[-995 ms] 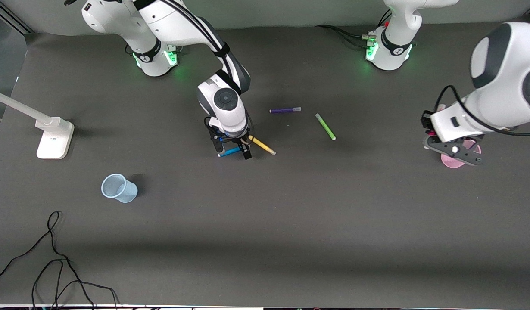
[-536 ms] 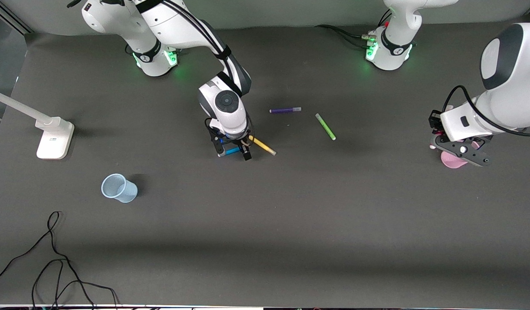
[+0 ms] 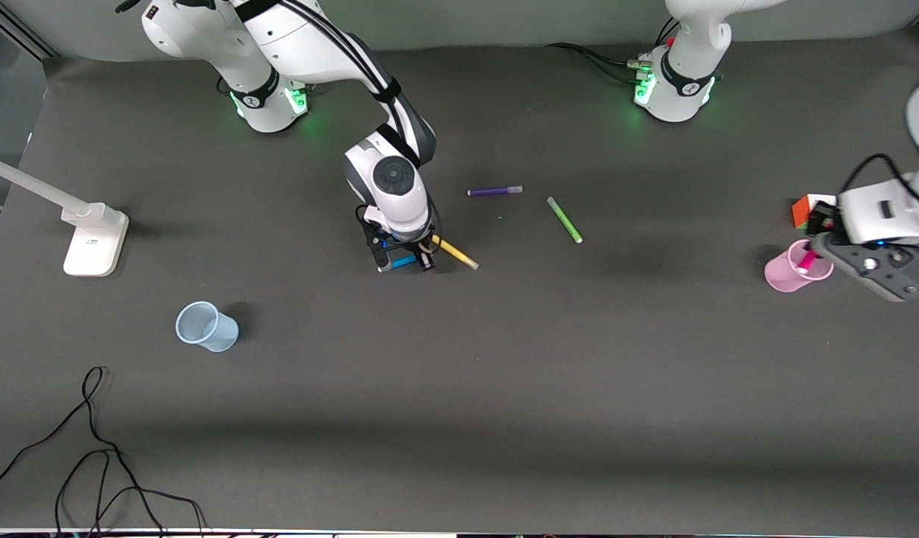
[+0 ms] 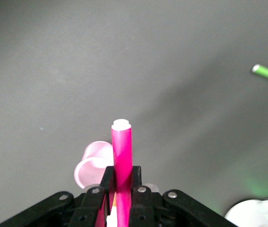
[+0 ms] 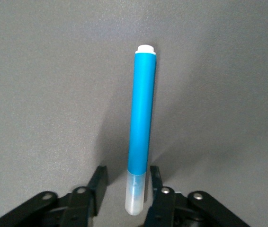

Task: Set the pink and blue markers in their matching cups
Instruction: 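Carry the pink marker over the pink cup with the left gripper, then drop the pink marker into the pink cup while the right gripper carries the blue marker, then lower the blue marker into the blue cup while the left gripper withdraws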

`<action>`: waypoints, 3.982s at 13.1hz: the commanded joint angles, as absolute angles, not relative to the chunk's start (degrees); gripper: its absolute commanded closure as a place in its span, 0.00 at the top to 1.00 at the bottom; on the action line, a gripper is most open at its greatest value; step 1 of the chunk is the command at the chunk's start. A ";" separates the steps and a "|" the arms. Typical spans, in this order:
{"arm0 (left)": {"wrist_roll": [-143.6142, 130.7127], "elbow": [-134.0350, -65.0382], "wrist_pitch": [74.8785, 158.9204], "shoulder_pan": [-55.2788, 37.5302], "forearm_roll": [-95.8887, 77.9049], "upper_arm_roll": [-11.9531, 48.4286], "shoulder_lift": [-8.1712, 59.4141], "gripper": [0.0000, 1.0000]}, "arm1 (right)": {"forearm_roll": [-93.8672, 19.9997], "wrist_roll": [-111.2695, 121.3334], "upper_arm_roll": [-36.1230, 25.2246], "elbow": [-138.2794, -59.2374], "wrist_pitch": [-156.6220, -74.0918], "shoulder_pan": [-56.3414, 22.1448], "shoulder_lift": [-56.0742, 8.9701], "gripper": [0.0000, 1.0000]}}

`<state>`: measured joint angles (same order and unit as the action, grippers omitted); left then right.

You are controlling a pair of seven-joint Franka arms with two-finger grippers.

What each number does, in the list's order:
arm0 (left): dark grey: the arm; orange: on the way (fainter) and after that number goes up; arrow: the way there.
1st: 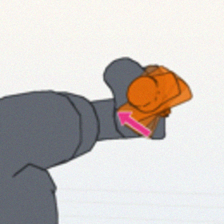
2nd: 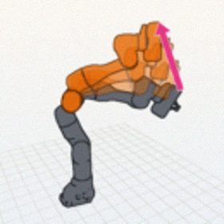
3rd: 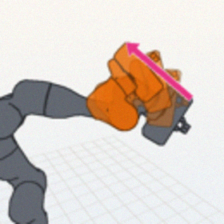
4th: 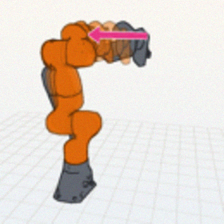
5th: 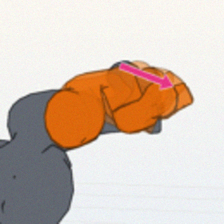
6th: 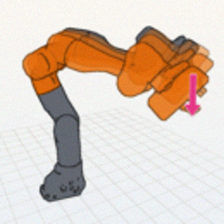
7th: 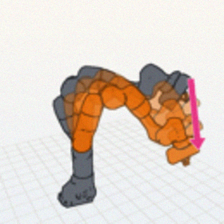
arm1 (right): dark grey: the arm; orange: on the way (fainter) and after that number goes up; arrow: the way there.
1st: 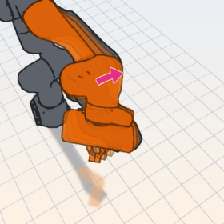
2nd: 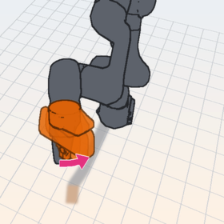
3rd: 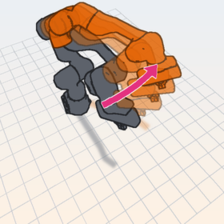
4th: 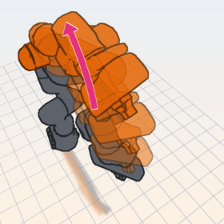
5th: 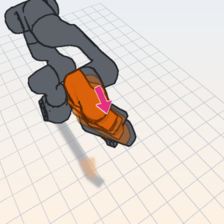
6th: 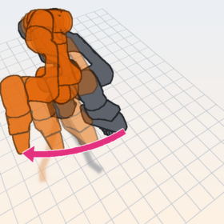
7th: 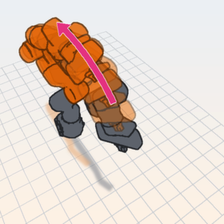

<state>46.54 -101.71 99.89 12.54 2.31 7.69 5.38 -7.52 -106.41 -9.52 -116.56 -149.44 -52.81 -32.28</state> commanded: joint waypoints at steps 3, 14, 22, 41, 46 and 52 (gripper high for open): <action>65.61 -109.67 108.78 19.94 -3.76 8.44 4.48 0.00 | -7.82 -104.41 -10.02 -115.93 -149.24 -53.35 -32.43 0.14; 116.77 -114.70 112.51 31.37 -26.35 8.53 14.49 0.00 | -8.35 -92.92 -10.72 -107.60 -125.29 -46.86 -23.92 0.13; 126.30 -113.91 105.39 38.05 -32.61 8.53 21.08 0.00 | -7.04 -62.89 -15.71 -100.65 -102.69 -40.25 -11.70 0.13; 106.57 -102.49 98.27 36.22 -27.27 8.88 20.67 0.27 | -4.47 15.55 -47.99 -96.42 -96.77 -37.36 -14.14 0.13; 84.76 -101.87 95.81 30.86 -20.40 8.88 9.86 0.27 | -15.45 20.56 -47.20 -79.84 -81.25 -28.94 -30.11 0.13; 61.92 -101.87 94.22 24.62 -13.46 9.05 2.47 0.25 | -23.10 20.74 -44.31 -75.59 -74.28 -23.74 -39.10 0.13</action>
